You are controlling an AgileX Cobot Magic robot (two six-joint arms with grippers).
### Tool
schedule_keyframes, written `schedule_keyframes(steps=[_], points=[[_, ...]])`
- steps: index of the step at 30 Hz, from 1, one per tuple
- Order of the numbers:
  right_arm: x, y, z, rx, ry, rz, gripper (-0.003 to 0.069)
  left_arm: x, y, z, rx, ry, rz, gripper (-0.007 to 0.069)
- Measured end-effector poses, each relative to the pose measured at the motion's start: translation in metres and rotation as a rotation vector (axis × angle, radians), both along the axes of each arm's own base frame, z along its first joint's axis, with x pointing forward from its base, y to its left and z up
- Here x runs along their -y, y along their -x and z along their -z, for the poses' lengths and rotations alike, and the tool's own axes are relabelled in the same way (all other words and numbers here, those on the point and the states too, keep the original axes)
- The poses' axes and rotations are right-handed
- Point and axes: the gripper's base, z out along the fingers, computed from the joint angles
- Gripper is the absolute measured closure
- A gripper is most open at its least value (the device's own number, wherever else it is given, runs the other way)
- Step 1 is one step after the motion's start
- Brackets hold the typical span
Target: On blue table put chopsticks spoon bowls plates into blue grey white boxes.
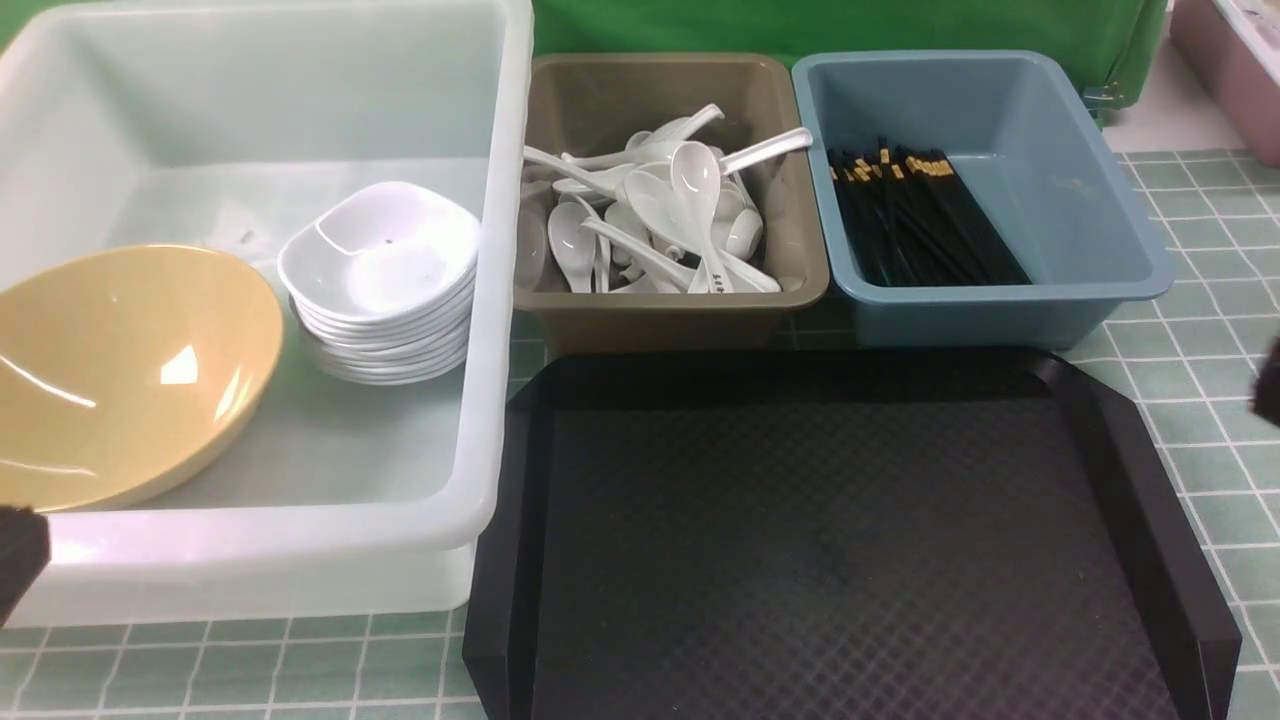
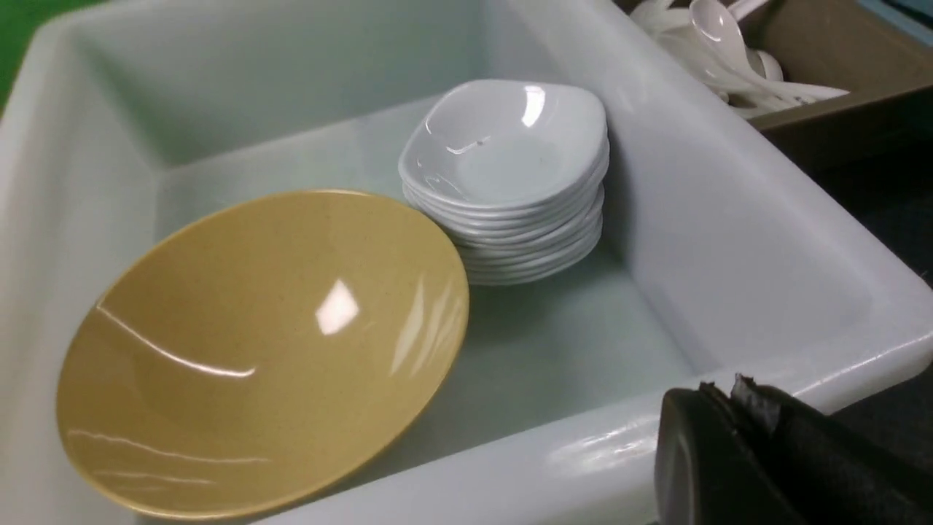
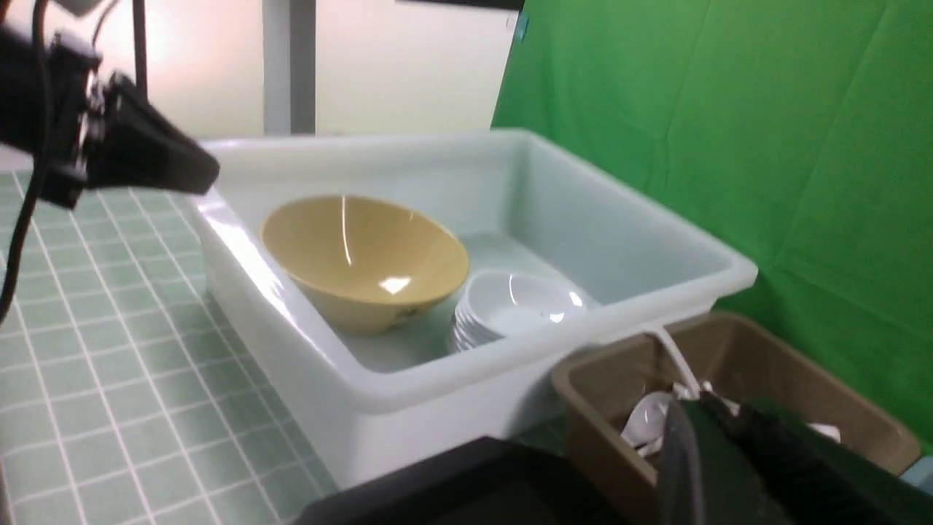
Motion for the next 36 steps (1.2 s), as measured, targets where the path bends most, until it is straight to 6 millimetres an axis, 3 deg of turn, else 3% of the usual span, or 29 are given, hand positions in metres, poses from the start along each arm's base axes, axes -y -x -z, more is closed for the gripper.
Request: schedule_keyframes(steps=[7, 31, 36], points=[[0.002, 0.003, 0.009, 0.03, -0.034, -0.01, 0.0559, -0.001, 0.012, 0.01, 0.067, 0.004, -0.003, 0.0623], [0.002, 0.002, 0.01, 0.03, -0.034, -0.01, 0.0559, 0.0, 0.014, 0.015, 0.011, -0.002, 0.007, 0.0623], [0.003, 0.003, 0.019, 0.039, -0.014, -0.006, 0.0567, 0.0, 0.014, 0.015, 0.011, -0.002, 0.007, 0.0623]])
